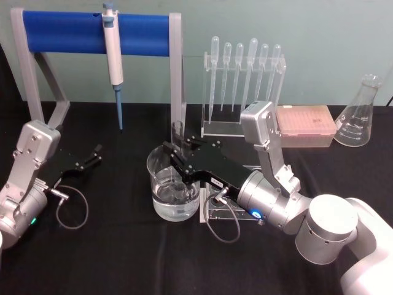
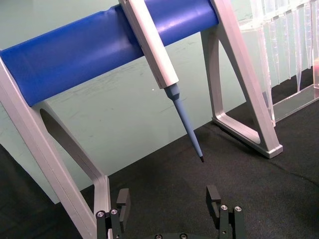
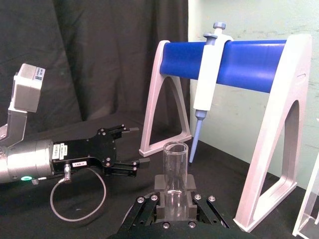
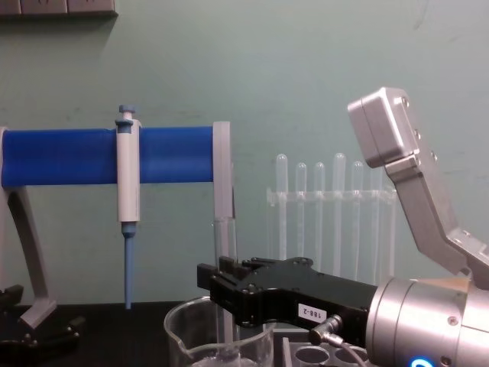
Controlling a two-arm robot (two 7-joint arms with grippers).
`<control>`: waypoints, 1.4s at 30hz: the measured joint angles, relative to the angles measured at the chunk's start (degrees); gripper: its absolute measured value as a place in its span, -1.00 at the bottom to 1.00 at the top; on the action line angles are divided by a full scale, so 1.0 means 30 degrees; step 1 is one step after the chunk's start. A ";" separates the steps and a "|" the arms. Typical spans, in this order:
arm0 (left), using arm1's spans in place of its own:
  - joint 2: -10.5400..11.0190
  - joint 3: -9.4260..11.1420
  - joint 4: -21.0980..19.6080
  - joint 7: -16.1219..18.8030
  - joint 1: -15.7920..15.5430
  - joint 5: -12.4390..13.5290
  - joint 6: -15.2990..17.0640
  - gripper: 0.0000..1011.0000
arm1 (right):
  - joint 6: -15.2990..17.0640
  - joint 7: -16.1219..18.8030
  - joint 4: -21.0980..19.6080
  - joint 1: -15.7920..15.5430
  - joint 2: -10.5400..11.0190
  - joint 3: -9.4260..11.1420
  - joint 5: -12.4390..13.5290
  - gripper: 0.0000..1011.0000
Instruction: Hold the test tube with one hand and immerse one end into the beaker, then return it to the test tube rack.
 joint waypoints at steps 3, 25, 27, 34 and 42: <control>0.0000 -0.0001 0.0000 0.0000 0.0001 0.0001 -0.0001 0.98 | -0.0001 0.0000 0.0001 0.0002 0.0000 0.0000 -0.0001 -0.55; 0.0000 0.0000 0.0000 0.0000 0.0001 0.0000 -0.0001 0.98 | 0.0000 0.0000 0.0001 0.0000 0.0000 -0.0001 0.0000 -0.55; 0.0000 -0.0001 0.0000 0.0000 0.0001 0.0001 0.0000 0.98 | 0.0000 0.0000 0.0001 0.0000 0.0000 0.0000 0.0000 -0.55; 0.0000 0.0000 0.0000 0.0000 0.0001 0.0000 -0.0001 0.98 | 0.0000 0.0001 0.0001 0.0000 0.0000 0.0000 -0.0001 -0.55; 0.0000 0.0000 0.0000 0.0000 0.0001 0.0000 0.0000 0.98 | 0.0000 0.0000 0.0001 0.0001 0.0000 0.0000 -0.0001 -0.55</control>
